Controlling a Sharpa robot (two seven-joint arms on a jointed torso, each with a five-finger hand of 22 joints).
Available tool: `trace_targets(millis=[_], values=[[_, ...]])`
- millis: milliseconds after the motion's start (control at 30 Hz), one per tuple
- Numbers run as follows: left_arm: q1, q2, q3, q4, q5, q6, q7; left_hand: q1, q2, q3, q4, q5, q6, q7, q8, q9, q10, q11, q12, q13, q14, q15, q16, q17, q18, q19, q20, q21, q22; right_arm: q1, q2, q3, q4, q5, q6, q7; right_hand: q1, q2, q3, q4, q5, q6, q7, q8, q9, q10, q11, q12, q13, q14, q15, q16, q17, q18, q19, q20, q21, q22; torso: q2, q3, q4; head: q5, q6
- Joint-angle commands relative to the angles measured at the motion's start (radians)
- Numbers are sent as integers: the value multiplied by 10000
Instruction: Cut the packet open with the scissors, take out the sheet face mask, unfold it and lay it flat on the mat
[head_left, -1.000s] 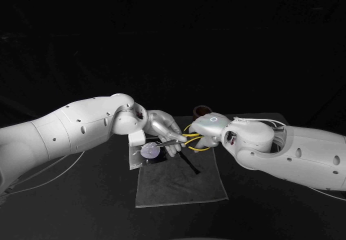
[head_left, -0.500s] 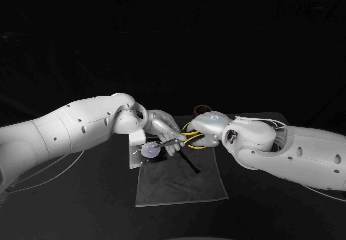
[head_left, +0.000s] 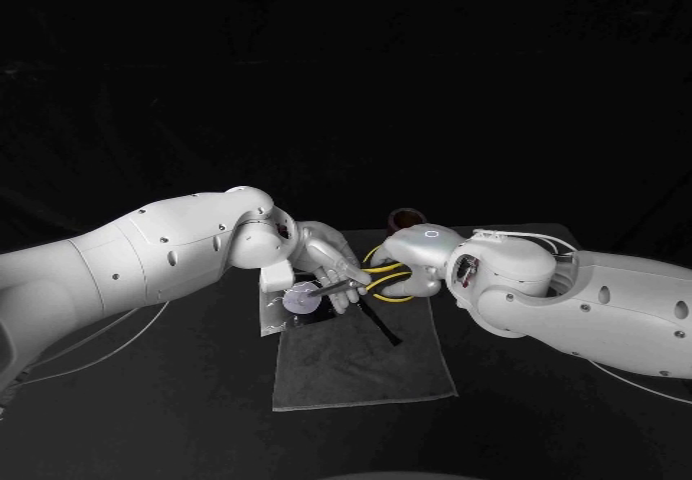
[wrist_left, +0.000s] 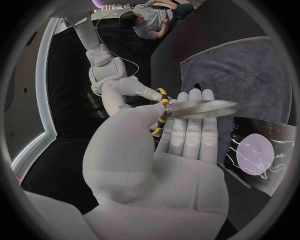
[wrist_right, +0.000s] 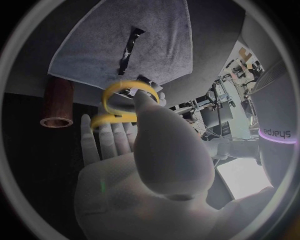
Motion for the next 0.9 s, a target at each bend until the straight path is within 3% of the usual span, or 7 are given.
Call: trace_targets(millis=[33, 200, 400, 500, 633, 767, 900], values=[[3, 31, -7, -15, 178, -174, -260, -2, 35, 1016, -1081, 50, 85, 7, 47, -31, 89, -20, -28, 18, 43, 9, -36, 22, 42, -9, -93, 67, 18, 20, 49, 14, -65, 617, 707, 101, 1, -135, 107, -5, 38, -205, -88, -126, -54, -267, -107, -29, -1, -162, 30, -65, -86, -366, -883, 20, -91, -60, -8, -2, -3, 9, -10], [3, 45, -24, -37, 290, -149, -349, -137, 46, 1098, -1203, 52, 101, -4, 57, 17, 123, -32, -24, 20, 76, -4, -48, 56, 42, -15, -104, 118, 41, 35, 134, 14, -171, 758, 1350, -130, -16, -338, 17, 124, 48, -1104, -330, -279, -239, -1467, -365, -58, -30, -1131, 90, -79, -368, -632, -2817, 60, -220, -193, -6, -4, 1, 20, -28], [6, 59, -41, -96, 440, -137, -525, -261, 62, 1167, -1301, 54, 120, -17, 68, 62, 159, -45, -19, 24, 110, -17, -55, 87, 43, -18, -113, 163, 62, 50, 218, 13, -257, 736, 1820, -366, 35, -571, -397, 201, 93, -2666, -535, -352, -645, -2750, -584, -112, -85, -3149, 87, -200, -717, -634, -3294, 68, -204, -200, -7, -7, 5, 42, -53], [7, 65, -49, -117, 474, -133, -604, -292, 65, 1183, -1326, 54, 125, -21, 71, 73, 169, -49, -17, 25, 119, -21, -57, 94, 44, -18, -116, 175, 67, 55, 237, 13, -243, 700, 1784, -374, 58, -642, -474, 211, 119, -2804, -567, -332, -669, -3040, -615, -128, -99, -3751, 15, -232, -802, -634, -3332, 70, -187, -194, -5, -4, 5, 59, -39], [8, 72, -57, -130, 495, -123, -692, -292, 65, 1183, -1326, 54, 125, -21, 71, 73, 169, -49, -17, 25, 119, -21, -57, 94, 44, -18, -116, 175, 67, 57, 228, 13, -214, 642, 1323, -257, 105, -588, -344, 206, 219, -2505, -416, -232, -550, -2696, -465, -73, -62, -3303, 53, -123, -736, -631, -3277, 70, -143, -170, -6, -4, 2, 62, -30], [9, 71, -61, -133, 502, -139, -741, -352, 72, 1217, -1376, 54, 130, -26, 74, 95, 182, -55, -17, 25, 134, -27, -62, 109, 44, -20, -121, 197, 77, 58, 173, 13, -189, 695, 568, -16, 230, -319, 226, 126, 470, -905, 156, 320, -26, -681, 191, 191, 64, -650, 28, 552, -345, -596, -2684, 49, 141, -16, -5, -5, 4, 55, -31], [9, 60, -64, -134, 503, -159, -782, -352, 72, 1217, -1376, 54, 130, -26, 74, 95, 182, -55, -17, 25, 134, -27, -62, 109, 44, -20, -121, 197, 77, 58, 109, 13, -162, 869, -62, 292, 216, -276, 545, 29, 427, -496, 264, 555, 62, 47, 398, 188, 41, 113, 139, 782, -239, -551, -2156, 27, 398, 107, -3, -5, -6, 59, -22]])
